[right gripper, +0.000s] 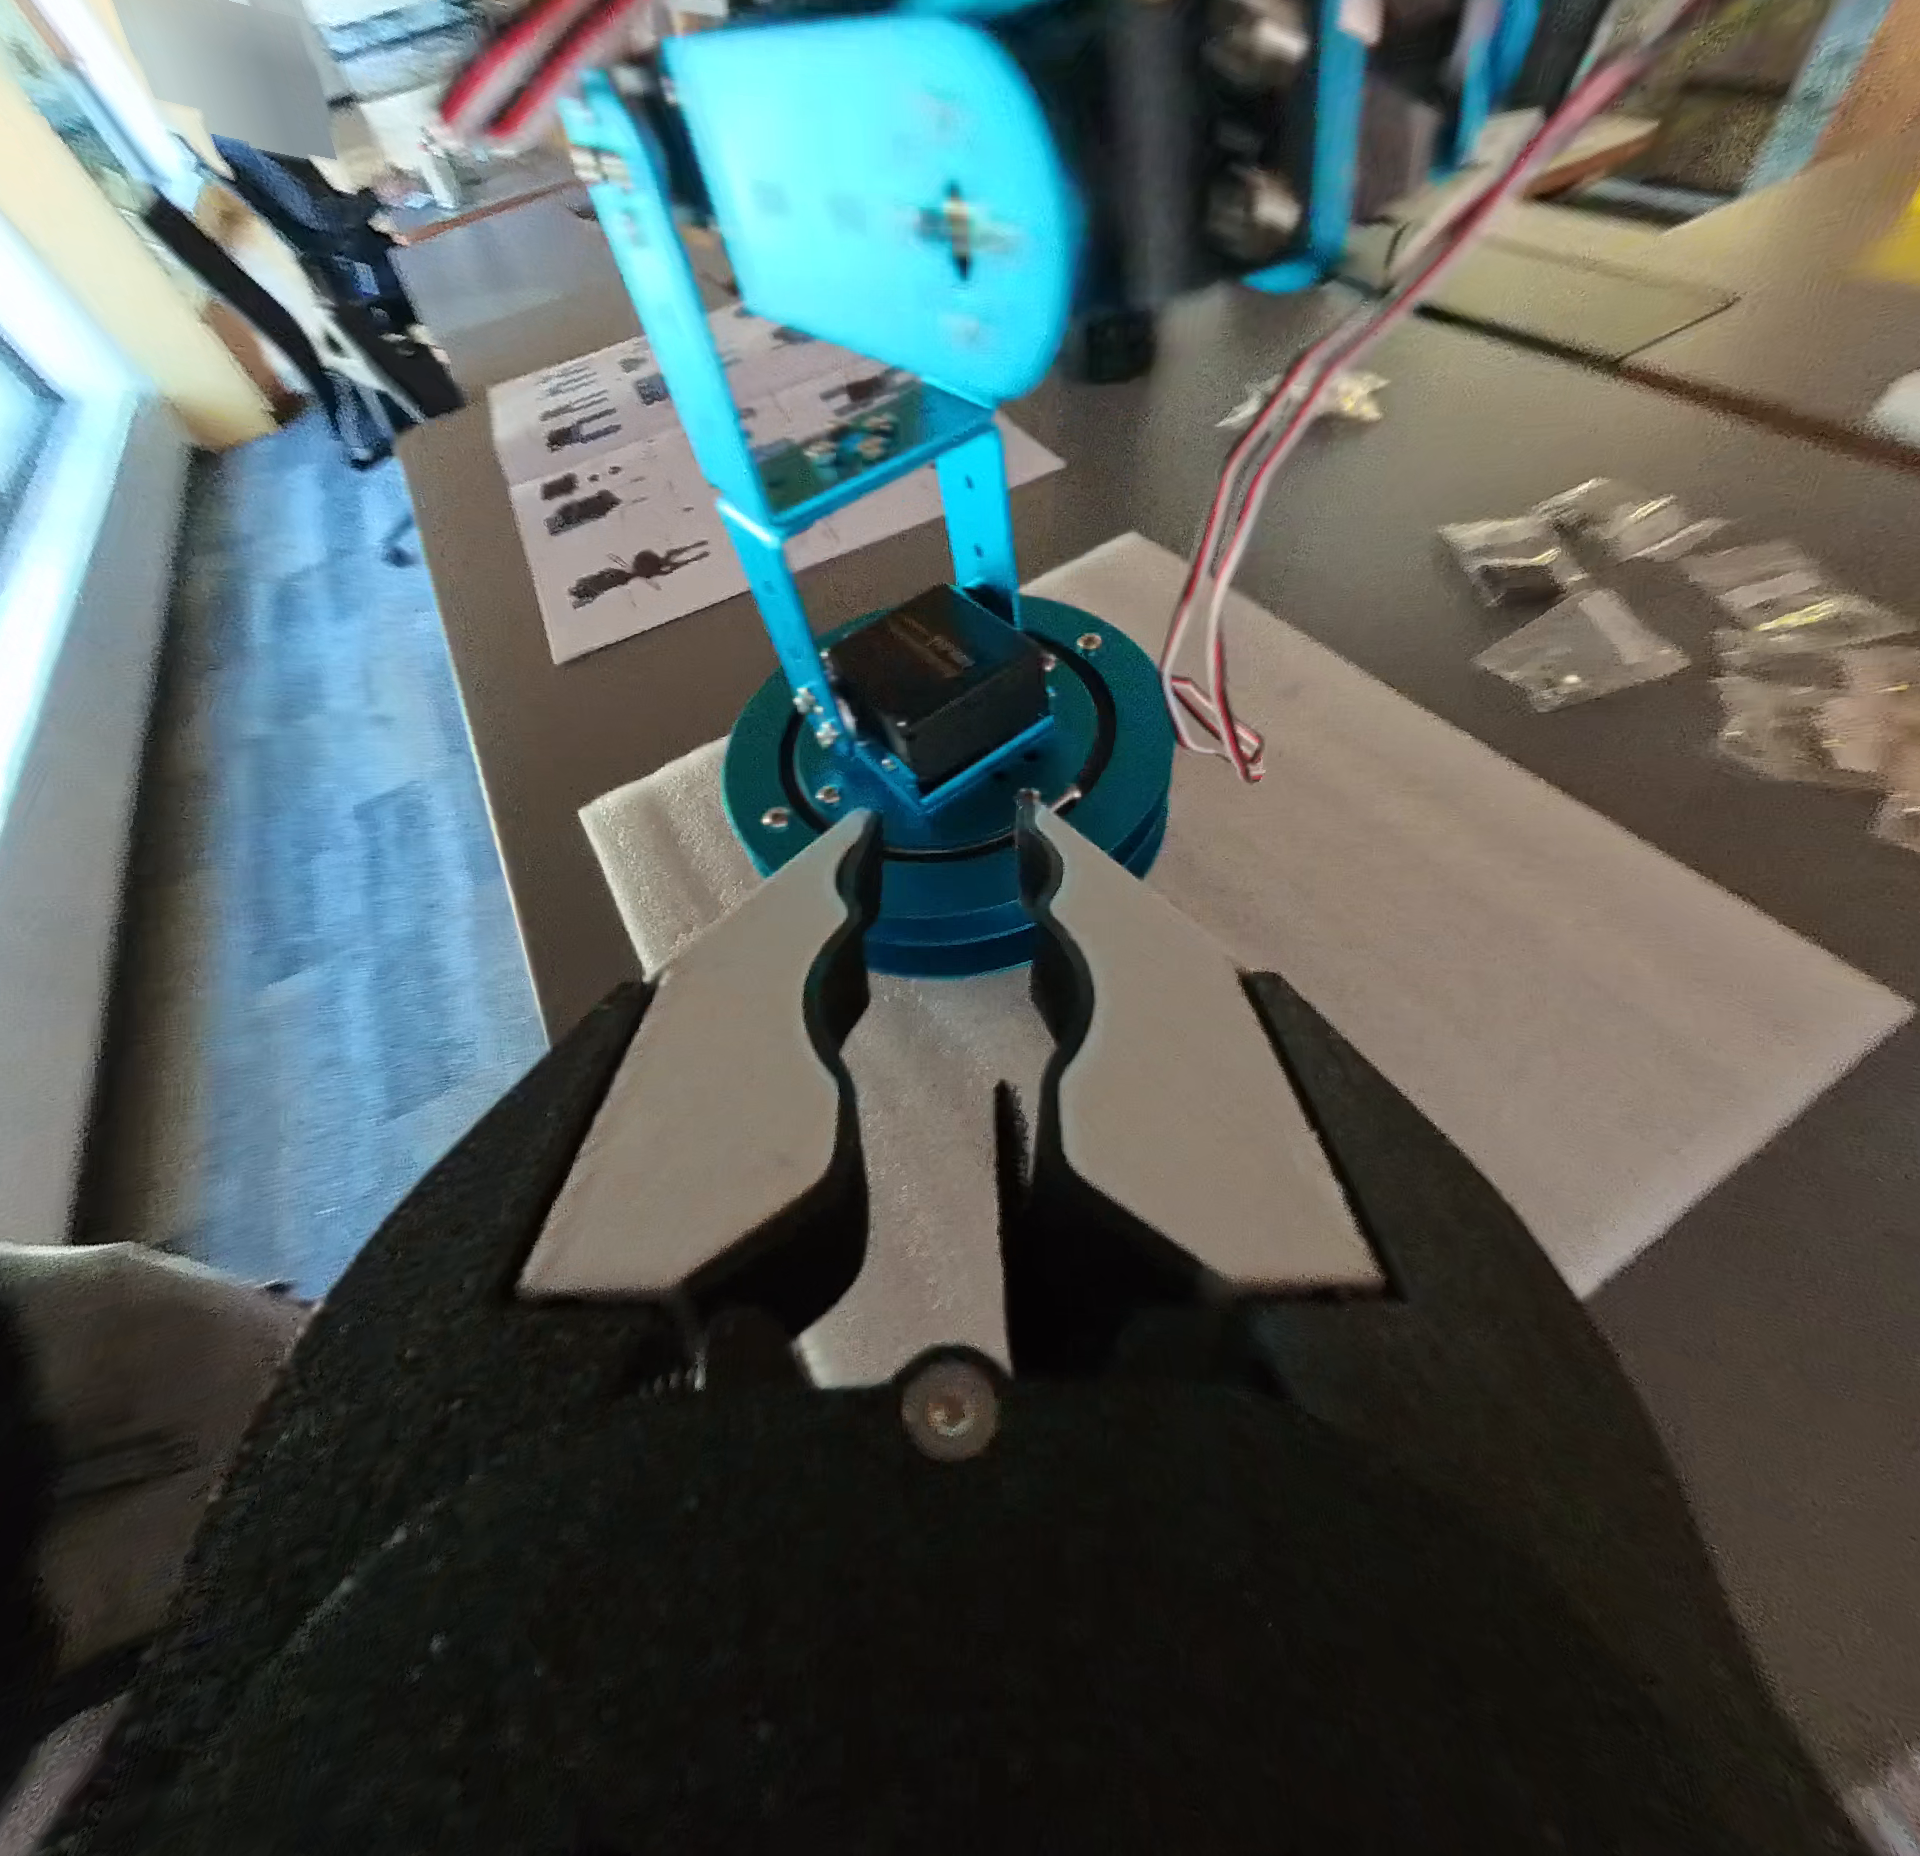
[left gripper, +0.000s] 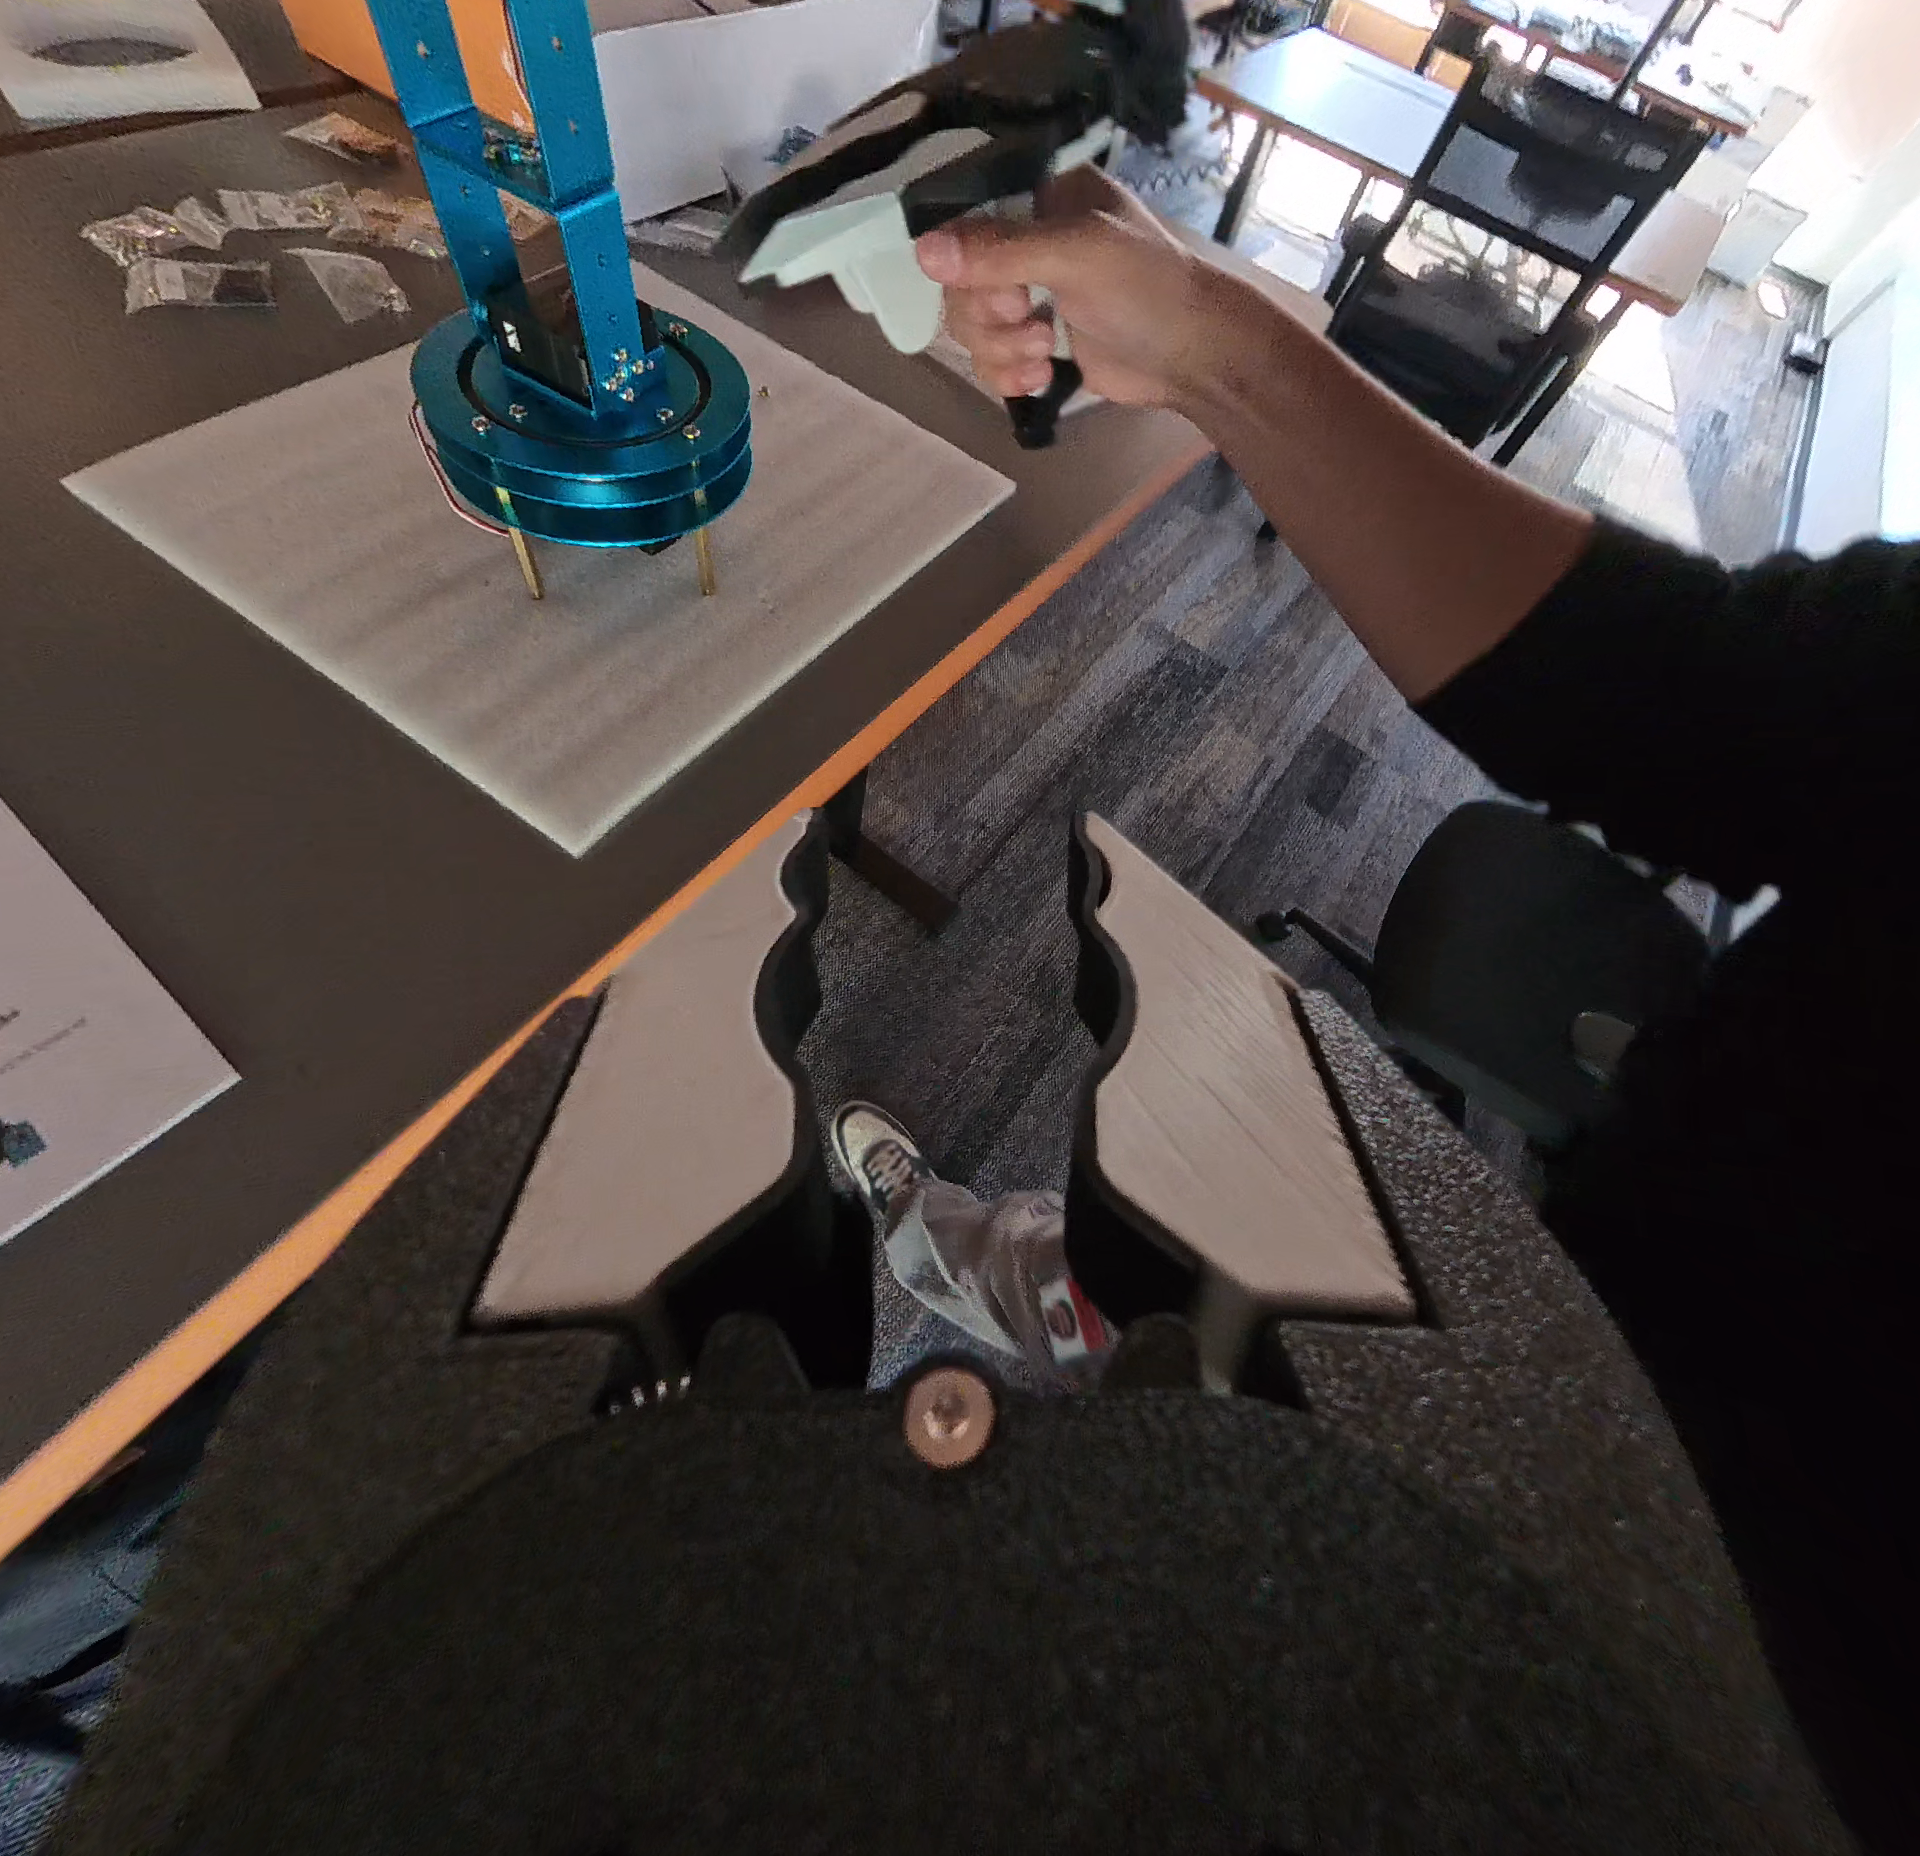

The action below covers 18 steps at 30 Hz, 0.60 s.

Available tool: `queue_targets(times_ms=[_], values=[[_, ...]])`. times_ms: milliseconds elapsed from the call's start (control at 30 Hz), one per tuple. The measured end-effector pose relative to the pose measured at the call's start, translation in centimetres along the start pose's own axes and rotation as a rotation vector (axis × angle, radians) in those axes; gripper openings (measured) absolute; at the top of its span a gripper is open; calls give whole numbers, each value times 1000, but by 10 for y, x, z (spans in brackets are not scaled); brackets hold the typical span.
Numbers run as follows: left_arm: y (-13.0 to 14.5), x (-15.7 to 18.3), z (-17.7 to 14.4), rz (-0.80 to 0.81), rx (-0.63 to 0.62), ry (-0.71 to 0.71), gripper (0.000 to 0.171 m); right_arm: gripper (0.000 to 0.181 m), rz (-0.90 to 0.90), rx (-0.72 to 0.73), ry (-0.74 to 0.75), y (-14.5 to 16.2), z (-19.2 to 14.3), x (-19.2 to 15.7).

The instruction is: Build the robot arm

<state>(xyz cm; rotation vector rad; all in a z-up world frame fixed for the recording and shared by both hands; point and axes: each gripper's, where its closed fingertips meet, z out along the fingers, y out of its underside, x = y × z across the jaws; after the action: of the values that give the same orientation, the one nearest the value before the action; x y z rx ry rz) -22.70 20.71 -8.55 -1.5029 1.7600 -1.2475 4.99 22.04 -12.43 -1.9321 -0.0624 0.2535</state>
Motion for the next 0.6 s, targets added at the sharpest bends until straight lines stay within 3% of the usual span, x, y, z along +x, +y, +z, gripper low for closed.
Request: queue_targets(times_ms=[133,367,600], values=[[-10,0,20,-13,-35,72,45,17,-1,40,-35,-7,8,32],[-66,-2,71,-105,-5,251,46,10,-61,-38,-286,-9,26,27],[-91,-27,92,-48,-21,228,46,9,-155,-229,-436,11,39,29]])
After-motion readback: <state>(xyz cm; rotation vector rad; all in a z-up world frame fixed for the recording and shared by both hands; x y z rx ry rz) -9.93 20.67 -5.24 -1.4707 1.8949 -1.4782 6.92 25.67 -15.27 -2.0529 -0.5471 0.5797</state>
